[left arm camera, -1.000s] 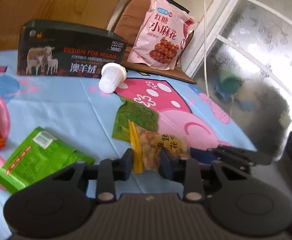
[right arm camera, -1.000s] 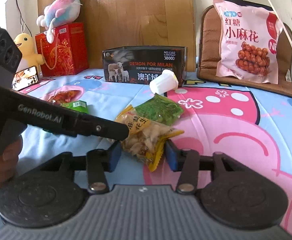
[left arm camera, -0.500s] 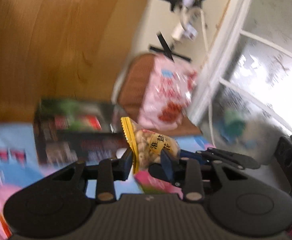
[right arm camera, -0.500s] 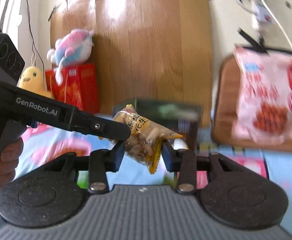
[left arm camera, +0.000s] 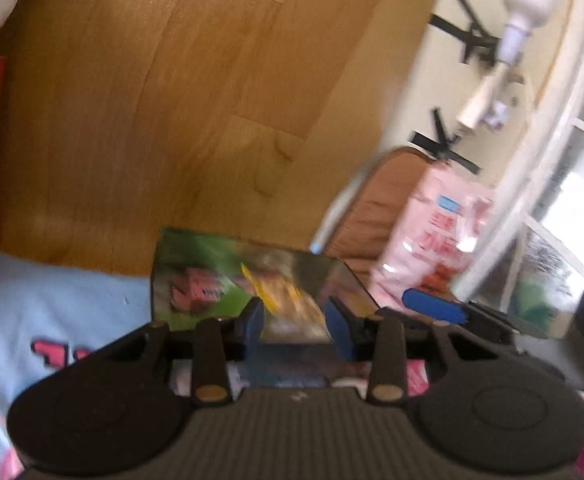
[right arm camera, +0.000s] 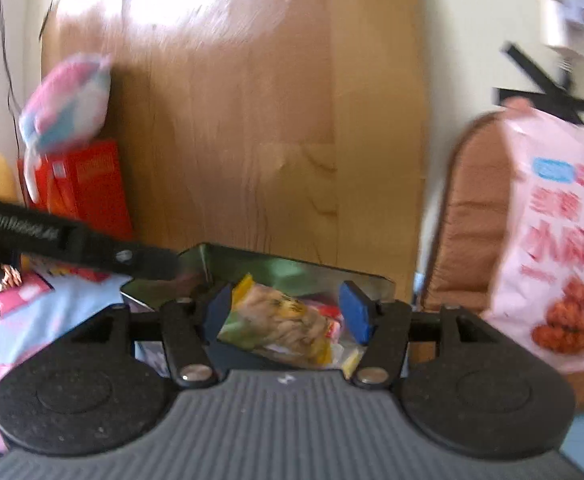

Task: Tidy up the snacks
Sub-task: 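Carry the peanut bag into the black tin box and open the right tool, then grasp the dark green pouch with the left tool and lift it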

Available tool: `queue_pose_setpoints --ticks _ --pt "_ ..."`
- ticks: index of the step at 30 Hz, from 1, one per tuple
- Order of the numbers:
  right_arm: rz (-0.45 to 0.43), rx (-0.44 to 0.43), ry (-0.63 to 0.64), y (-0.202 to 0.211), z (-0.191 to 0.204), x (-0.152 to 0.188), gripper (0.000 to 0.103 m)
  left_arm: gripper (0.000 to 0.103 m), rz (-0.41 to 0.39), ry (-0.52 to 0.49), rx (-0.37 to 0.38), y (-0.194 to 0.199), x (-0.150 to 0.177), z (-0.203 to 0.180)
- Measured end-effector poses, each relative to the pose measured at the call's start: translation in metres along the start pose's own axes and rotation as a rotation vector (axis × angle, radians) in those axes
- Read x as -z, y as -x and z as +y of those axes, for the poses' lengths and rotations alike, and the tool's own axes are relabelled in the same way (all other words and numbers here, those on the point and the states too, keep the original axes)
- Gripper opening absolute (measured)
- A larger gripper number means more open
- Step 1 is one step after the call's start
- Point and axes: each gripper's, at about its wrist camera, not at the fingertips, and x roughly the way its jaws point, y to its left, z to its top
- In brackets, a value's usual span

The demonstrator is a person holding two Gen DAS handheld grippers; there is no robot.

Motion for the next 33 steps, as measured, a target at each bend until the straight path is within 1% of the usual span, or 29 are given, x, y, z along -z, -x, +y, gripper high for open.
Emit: queue_pose_setpoints --ticks 3,5,7,8,10,11,12,13,14,15,17,19,20,21,22,25,28,30,31,32,33 --pt "0.017 0.001 -0.077 0.031 -0.019 0.018 0.062 0.035 0.062 0.024 0.057 0.006 0.022 -0.004" --pt "0.06 -0.015 -0.141 0.046 -0.029 0.035 0.062 0.035 0.118 0.035 0.095 0.006 0.036 -0.01" --pt "0.109 -0.051 -0.185 0.062 -0.034 0.053 0.062 0.035 0.18 0.045 0.133 -0.002 0.051 -0.019" --pt "0.132 -0.061 -0.194 0.067 -0.034 0.061 0.062 0.035 0.212 0.047 0.142 -0.006 0.058 -0.024" --pt "0.188 -0.076 -0.205 0.071 -0.03 0.077 0.061 0.035 0.275 0.041 0.131 -0.017 0.071 -0.035" --pt "0.218 -0.082 -0.216 0.071 -0.028 0.083 0.058 0.035 0.297 0.046 0.128 -0.02 0.078 -0.038" --pt "0.245 -0.087 -0.229 0.07 -0.027 0.089 0.056 0.035 0.31 0.056 0.142 -0.019 0.085 -0.041" --pt "0.264 -0.095 -0.239 0.069 -0.026 0.096 0.05 0.035 0.312 0.067 0.162 -0.014 0.091 -0.043" --pt "0.268 -0.107 -0.247 0.07 -0.025 0.1 0.048 0.035 0.31 0.073 0.175 -0.008 0.097 -0.045" --pt "0.251 -0.108 -0.25 0.073 -0.023 0.103 0.048 0.035 0.312 0.073 0.181 -0.003 0.103 -0.048" --pt "0.241 -0.115 -0.257 0.077 -0.021 0.106 0.039 0.035 0.321 0.063 0.185 0.006 0.115 -0.055" --pt "0.237 -0.122 -0.286 0.08 -0.02 0.107 0.036 0.033 0.345 0.042 0.158 0.007 0.126 -0.06" --pt "0.234 -0.127 -0.3 0.082 -0.021 0.108 0.033 0.033 0.361 0.035 0.128 0.004 0.131 -0.06" --pt "0.231 -0.138 -0.324 0.082 -0.024 0.107 0.029 0.028 0.355 0.039 0.116 0.003 0.133 -0.06" --pt "0.229 -0.168 -0.371 0.083 -0.027 0.109 0.02 0.028 0.351 0.05 0.117 0.004 0.132 -0.058" --pt "0.195 -0.215 -0.5 0.092 -0.038 0.112 0.019 0.028 0.352 0.107 0.144 0.005 0.131 -0.048" --pt "0.198 -0.319 -0.645 0.092 -0.05 0.117 0.02 0.027 0.342 0.112 0.16 0.007 0.134 -0.043" --pt "0.218 -0.382 -0.711 0.087 -0.053 0.12 0.022 0.026 0.339 0.111 0.161 0.007 0.134 -0.044" --pt "0.237 -0.397 -0.731 0.083 -0.053 0.121 0.022 0.027 0.339 0.109 0.159 0.007 0.134 -0.044" --pt "0.252 -0.387 -0.732 0.08 -0.05 0.121 0.022 0.027 0.34 0.107 0.158 0.007 0.134 -0.044" --pt "0.264 -0.352 -0.711 0.076 -0.046 0.121 0.022 0.027 0.341 0.105 0.158 0.005 0.134 -0.046"
